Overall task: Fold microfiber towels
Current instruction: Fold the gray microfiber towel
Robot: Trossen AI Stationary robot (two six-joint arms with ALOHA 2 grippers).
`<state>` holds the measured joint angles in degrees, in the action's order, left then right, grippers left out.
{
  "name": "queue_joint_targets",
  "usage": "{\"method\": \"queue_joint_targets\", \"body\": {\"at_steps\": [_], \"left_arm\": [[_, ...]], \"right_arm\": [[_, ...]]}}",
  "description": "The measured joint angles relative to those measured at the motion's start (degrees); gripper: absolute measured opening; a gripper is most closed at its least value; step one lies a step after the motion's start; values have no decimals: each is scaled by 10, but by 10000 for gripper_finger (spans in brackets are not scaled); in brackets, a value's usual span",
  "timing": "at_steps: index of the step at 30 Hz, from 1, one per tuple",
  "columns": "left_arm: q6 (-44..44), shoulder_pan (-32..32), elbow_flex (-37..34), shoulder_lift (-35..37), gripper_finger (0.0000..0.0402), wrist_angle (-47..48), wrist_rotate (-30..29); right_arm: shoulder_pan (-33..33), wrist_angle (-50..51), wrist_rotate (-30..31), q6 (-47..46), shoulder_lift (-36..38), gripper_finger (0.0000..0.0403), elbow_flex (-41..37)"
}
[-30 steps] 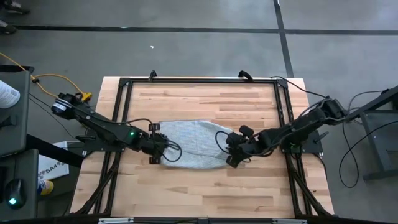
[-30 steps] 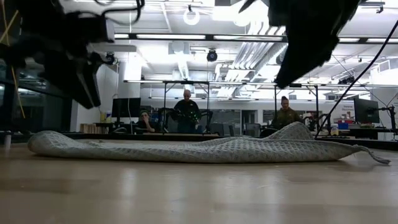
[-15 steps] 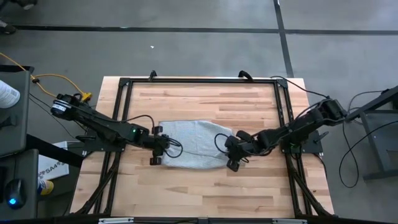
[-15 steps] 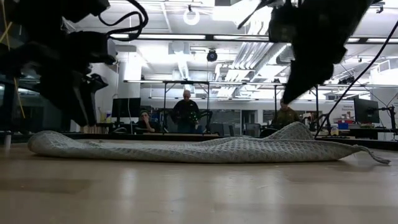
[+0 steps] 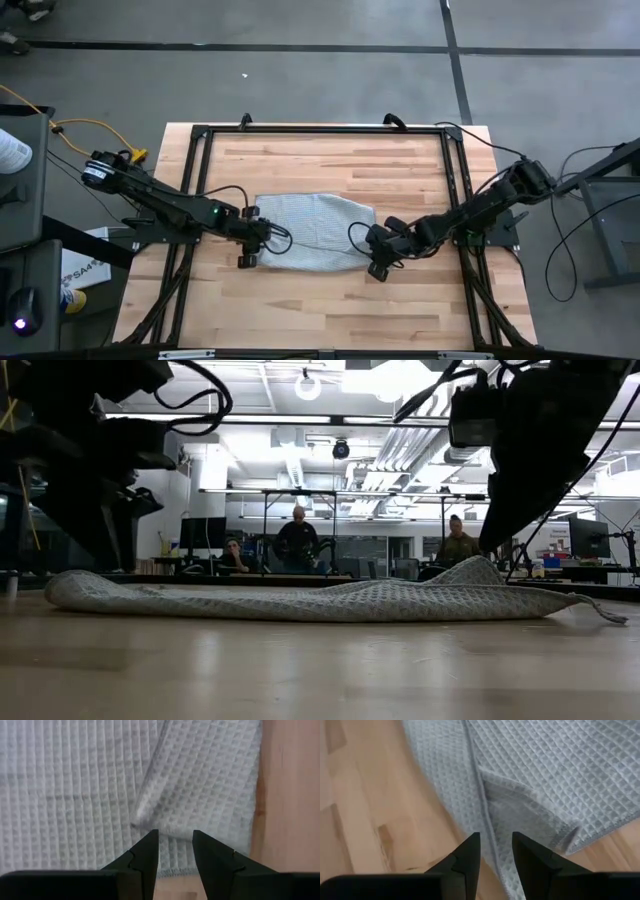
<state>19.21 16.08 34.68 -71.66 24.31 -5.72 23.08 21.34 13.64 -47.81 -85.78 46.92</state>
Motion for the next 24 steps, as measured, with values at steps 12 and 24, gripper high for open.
{"method": "queue_joint_targets", "body": {"at_steps": [12, 24], "left_arm": [[118, 0, 0, 0, 120, 16, 97], [125, 0, 0, -19, 120, 21, 53]], "right_arm": [[15, -2, 12, -1, 0, 107, 0], [15, -29, 12, 31, 0, 107, 0]]}}
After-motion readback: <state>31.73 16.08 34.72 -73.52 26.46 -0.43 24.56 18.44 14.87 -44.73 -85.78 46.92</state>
